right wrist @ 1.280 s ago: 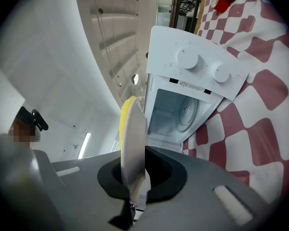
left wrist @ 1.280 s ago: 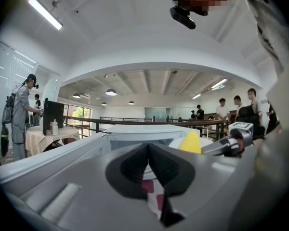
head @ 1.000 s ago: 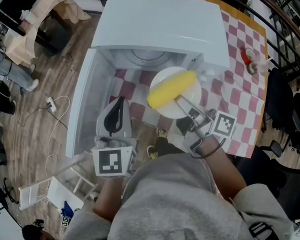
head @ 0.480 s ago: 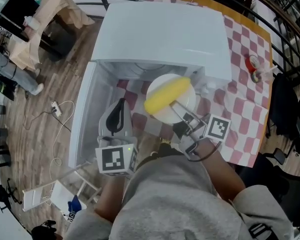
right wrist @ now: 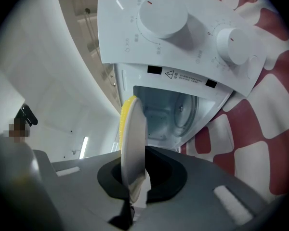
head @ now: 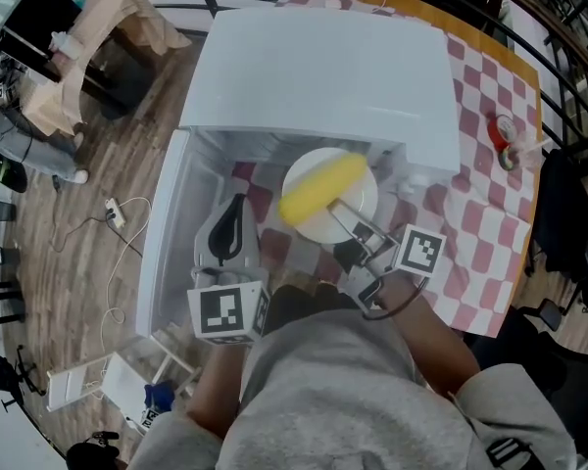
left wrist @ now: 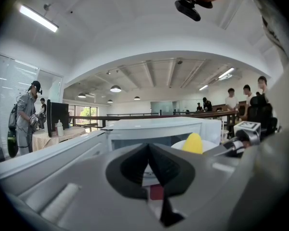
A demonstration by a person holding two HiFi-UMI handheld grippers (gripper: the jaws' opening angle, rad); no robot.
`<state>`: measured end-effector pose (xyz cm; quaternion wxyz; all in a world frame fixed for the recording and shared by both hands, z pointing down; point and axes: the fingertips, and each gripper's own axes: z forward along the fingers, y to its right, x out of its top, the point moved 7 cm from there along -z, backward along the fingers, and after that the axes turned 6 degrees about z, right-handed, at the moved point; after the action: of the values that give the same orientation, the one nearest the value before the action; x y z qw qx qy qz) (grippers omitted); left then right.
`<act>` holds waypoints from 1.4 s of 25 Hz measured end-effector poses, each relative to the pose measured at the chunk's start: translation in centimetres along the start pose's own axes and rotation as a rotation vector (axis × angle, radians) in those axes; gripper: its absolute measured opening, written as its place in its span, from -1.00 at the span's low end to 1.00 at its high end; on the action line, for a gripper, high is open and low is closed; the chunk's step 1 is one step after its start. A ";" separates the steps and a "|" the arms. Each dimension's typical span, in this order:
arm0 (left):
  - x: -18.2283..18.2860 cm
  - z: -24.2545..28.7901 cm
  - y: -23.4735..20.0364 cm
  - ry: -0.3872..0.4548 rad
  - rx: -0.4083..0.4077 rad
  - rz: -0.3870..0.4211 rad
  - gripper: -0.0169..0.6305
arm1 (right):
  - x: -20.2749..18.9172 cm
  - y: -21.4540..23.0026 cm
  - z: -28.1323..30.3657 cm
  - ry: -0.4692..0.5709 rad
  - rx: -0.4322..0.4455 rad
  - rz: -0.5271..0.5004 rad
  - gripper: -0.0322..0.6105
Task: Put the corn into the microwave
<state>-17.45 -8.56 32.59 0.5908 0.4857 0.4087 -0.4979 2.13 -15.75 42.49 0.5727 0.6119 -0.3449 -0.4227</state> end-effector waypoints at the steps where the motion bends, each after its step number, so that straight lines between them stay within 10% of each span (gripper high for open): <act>1: 0.0 0.1 0.0 -0.001 -0.003 0.000 -0.92 | 0.0 0.1 0.0 0.002 -0.003 0.006 -0.88; 35: -2.5 8.2 -4.7 0.020 -0.277 0.004 -0.92 | 2.0 8.0 7.8 0.267 -0.168 0.112 -0.88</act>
<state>-22.47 -16.28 35.77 0.6493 0.4053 0.4783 -0.4306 -3.70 -21.58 50.32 0.6853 0.5923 -0.2626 -0.3326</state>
